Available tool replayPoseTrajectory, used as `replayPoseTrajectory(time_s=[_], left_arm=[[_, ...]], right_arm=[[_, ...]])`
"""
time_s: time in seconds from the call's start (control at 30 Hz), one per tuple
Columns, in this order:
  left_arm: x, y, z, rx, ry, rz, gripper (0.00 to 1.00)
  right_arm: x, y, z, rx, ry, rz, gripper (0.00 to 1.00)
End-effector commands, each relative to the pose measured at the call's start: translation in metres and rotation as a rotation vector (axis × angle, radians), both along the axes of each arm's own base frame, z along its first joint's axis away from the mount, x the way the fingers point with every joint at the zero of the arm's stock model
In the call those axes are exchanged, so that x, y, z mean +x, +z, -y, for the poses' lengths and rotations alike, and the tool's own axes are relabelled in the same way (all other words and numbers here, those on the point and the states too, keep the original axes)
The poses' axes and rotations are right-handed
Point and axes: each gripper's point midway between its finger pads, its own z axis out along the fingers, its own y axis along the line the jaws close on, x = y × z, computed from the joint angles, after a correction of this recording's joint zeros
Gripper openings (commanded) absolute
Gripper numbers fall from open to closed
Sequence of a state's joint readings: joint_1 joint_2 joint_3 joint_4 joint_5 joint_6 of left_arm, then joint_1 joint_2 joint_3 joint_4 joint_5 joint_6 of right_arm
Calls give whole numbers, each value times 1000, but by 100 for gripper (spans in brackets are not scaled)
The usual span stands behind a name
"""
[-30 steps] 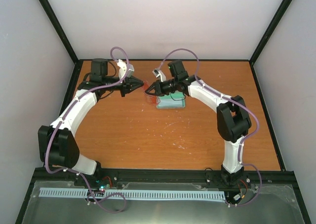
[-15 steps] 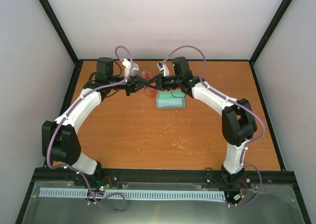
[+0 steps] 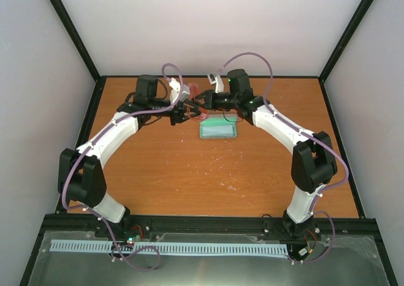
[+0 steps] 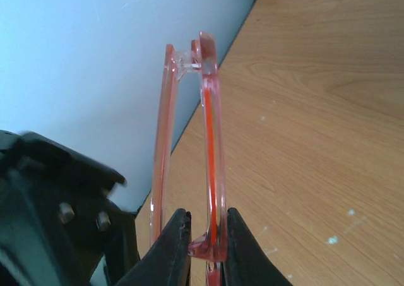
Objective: Organize the sunglasses
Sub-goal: Fold the sunglasses.
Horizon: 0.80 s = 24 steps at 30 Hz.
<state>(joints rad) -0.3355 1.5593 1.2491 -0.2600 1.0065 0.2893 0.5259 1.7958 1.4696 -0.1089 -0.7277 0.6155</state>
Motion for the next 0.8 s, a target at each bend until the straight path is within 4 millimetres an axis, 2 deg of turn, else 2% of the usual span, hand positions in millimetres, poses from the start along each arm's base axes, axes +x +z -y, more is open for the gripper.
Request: replayPoseTrajectory(time_s=[0.0,0.07,0.1,0.17,0.23,0.33,0.43,0.6,0.77], left_arm=[[42,23,-26,31,172,108,39],[59,40,-46,-7,248,118,62],[66,48,-55,-11,279,135,65],[68,63,-59,-16,294,178,68],[60,76,-58,-36,269,204,62],[37,91,-52,-87,185,200,35],[7,90,-44,-124,68,183,20],[-37,77,-32,-130,-85,176,13],[-59,70,-26,-121,-147,178,12]], right_arm=[[2,0,24,-54,-85,19,6],[7,-15,39,-95,-149,-6,5],[11,-21,48,-115,-185,-20,4],[18,-28,60,-138,-235,-29,4],[28,-34,71,-174,-295,-37,3],[42,-35,80,-205,-360,-34,3],[53,-32,80,-201,-384,-27,3],[64,-20,75,-177,-387,-12,3],[67,-13,74,-151,-391,-8,3]])
